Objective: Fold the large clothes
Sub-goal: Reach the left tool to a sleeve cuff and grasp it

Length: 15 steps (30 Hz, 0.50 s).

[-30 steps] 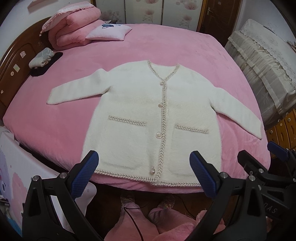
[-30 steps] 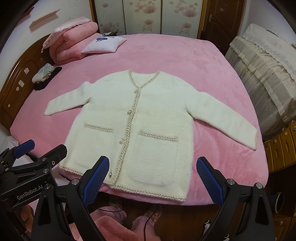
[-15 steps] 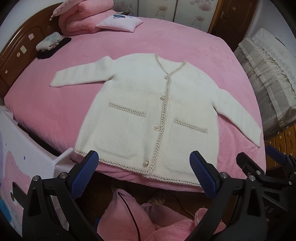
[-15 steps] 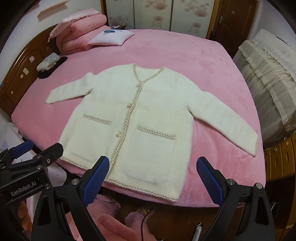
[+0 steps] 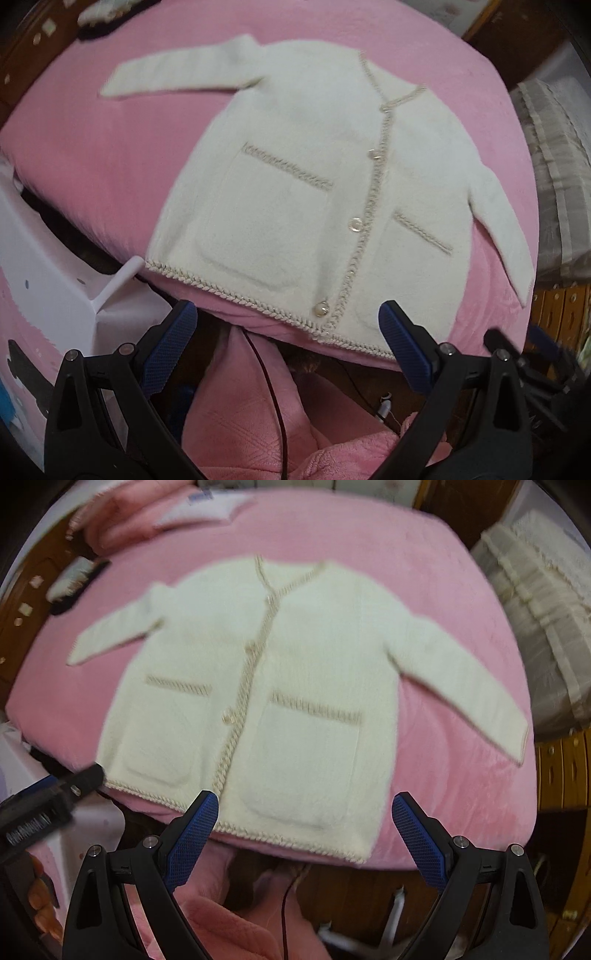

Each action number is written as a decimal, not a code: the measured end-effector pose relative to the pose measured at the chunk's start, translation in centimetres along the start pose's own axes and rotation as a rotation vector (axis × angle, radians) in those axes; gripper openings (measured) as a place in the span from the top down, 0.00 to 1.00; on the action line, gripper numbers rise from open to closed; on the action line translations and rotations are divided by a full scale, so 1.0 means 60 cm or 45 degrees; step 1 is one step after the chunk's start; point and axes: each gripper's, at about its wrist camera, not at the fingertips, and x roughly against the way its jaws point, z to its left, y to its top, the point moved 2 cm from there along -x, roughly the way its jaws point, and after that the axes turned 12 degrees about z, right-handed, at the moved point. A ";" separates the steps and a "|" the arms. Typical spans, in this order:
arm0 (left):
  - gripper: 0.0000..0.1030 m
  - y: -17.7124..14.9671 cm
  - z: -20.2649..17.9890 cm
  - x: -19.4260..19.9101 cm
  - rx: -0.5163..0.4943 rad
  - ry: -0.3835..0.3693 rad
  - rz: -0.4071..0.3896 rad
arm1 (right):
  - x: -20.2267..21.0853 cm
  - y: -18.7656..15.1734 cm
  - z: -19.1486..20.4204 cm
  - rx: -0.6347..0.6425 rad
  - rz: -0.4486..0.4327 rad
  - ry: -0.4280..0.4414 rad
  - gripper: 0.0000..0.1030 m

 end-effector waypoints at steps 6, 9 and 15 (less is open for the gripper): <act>0.05 0.134 0.129 -0.059 0.222 -0.079 0.135 | -0.105 0.058 0.051 -0.124 0.311 -0.054 0.06; 0.05 0.215 0.209 -0.083 0.333 -0.076 0.139 | -0.159 0.091 0.095 -0.163 0.452 -0.070 0.07; 0.05 0.389 0.390 -0.133 0.625 -0.175 0.033 | -0.244 0.160 0.219 -0.141 0.634 -0.105 0.06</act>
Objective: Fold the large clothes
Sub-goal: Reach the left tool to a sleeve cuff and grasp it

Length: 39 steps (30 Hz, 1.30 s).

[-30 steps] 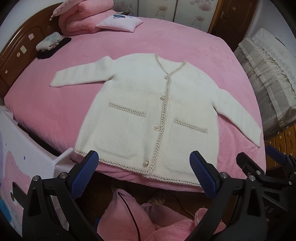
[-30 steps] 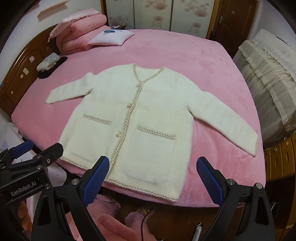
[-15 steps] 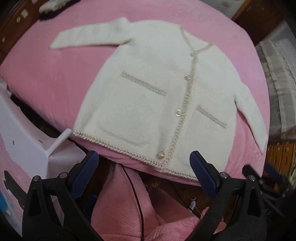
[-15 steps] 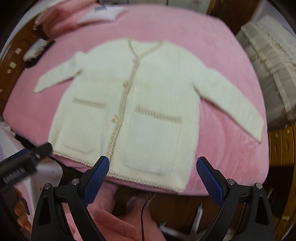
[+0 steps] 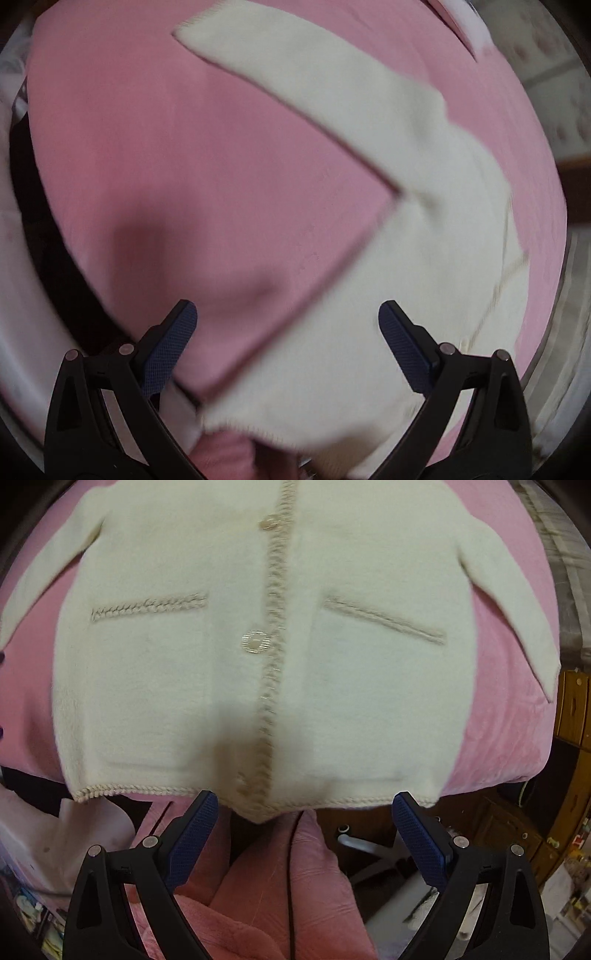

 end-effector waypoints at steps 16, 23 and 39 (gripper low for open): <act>0.17 0.463 0.272 -0.068 0.464 -0.206 -0.483 | 0.004 0.119 0.271 0.239 -0.038 -0.042 0.07; 0.94 0.521 0.298 -0.041 0.439 -0.460 -0.495 | -0.006 0.135 0.280 0.182 -0.009 -0.058 0.06; 0.95 0.234 -0.101 0.235 -0.375 -0.861 -0.836 | 0.092 0.126 0.144 0.126 -0.346 0.189 0.07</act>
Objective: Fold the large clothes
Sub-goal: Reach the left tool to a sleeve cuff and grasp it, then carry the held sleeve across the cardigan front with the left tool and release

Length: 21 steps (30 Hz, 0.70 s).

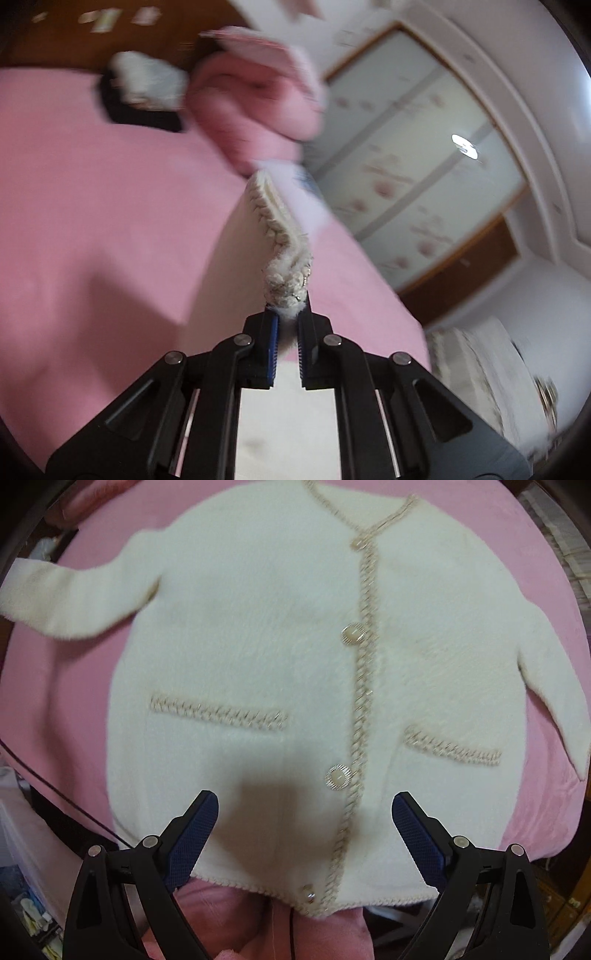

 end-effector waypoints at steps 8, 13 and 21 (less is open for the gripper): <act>0.95 -0.166 -0.241 -0.139 -0.263 -0.214 0.295 | 0.054 -0.009 -0.198 -0.133 -0.273 0.212 0.07; 0.88 -0.305 -0.268 -0.265 -0.348 -0.020 0.490 | 0.064 0.006 -0.320 -0.237 -0.379 0.309 0.06; 0.35 -0.442 -0.203 -0.376 -0.170 0.307 0.880 | 0.018 0.099 -0.413 -0.300 -0.410 0.590 0.14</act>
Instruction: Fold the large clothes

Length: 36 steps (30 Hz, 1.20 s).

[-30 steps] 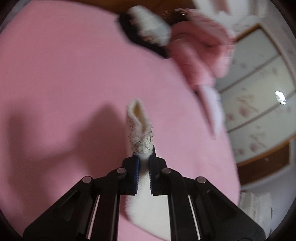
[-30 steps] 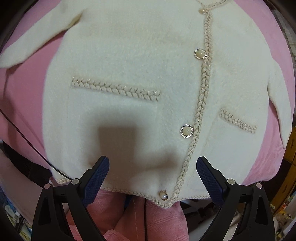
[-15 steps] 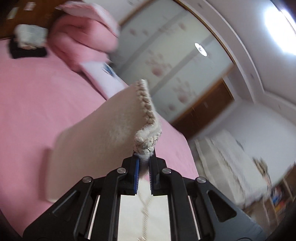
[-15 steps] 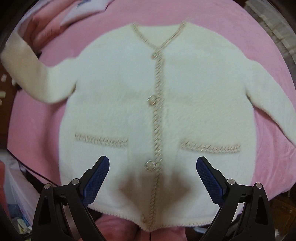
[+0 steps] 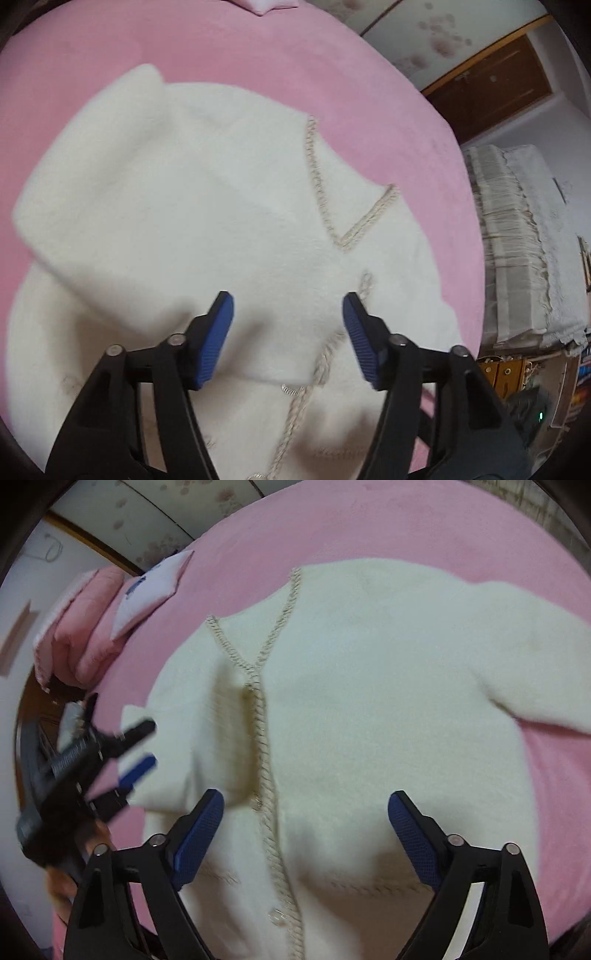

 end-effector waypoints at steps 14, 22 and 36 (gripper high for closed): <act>0.28 -0.100 0.219 0.146 0.239 0.384 -0.213 | -0.154 0.060 0.083 0.313 0.131 -0.018 0.83; 0.28 -0.082 0.221 0.158 0.214 0.389 -0.287 | 0.008 0.094 0.066 0.408 -0.230 -0.139 0.90; 0.60 -0.042 0.122 0.016 -0.218 0.307 0.075 | 0.046 0.128 -0.005 0.300 -0.129 0.054 0.78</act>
